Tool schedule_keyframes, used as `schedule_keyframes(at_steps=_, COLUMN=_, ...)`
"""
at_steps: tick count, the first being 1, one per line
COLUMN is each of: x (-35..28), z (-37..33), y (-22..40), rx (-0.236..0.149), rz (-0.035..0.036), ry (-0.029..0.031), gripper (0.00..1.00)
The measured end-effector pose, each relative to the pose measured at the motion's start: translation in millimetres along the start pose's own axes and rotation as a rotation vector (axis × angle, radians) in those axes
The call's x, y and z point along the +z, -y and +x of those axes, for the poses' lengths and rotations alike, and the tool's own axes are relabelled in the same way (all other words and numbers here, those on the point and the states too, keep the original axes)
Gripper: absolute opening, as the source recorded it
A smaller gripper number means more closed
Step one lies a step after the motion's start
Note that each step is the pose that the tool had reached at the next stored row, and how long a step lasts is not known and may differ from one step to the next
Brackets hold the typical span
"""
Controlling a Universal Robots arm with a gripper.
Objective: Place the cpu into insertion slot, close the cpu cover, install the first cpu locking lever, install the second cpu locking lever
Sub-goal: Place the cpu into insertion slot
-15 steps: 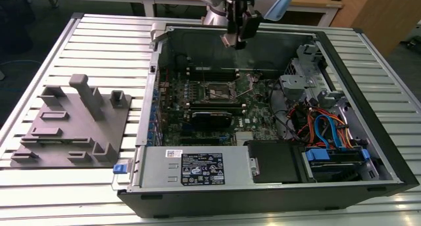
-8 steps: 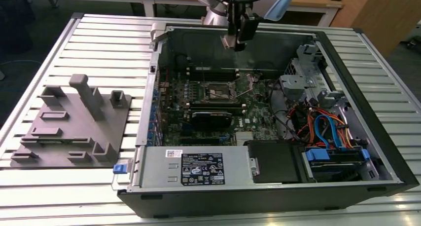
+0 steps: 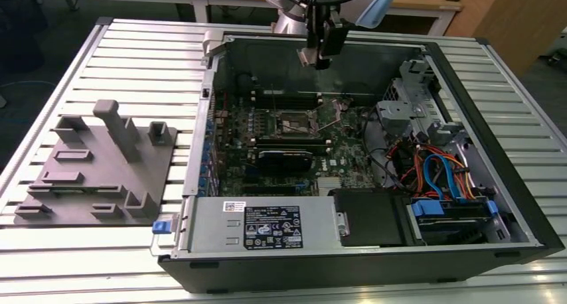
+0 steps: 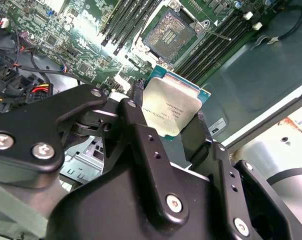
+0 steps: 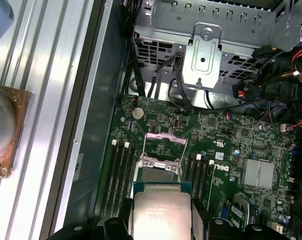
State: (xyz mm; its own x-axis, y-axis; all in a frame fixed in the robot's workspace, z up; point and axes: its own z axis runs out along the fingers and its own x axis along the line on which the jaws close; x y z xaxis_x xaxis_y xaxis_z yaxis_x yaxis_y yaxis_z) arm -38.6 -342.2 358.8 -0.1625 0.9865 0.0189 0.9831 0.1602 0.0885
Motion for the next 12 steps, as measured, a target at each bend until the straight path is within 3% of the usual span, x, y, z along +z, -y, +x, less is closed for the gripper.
schedule_keyframes(at_steps=7, x=1.2, z=0.0, y=0.1, rx=0.0, rz=-0.0002, ry=-0.0003, gripper=0.54)
schedule_keyframes(at_steps=12, x=9.5, z=-0.2, y=0.8, rx=0.005, rz=-0.0002, ry=0.0004, gripper=0.54)
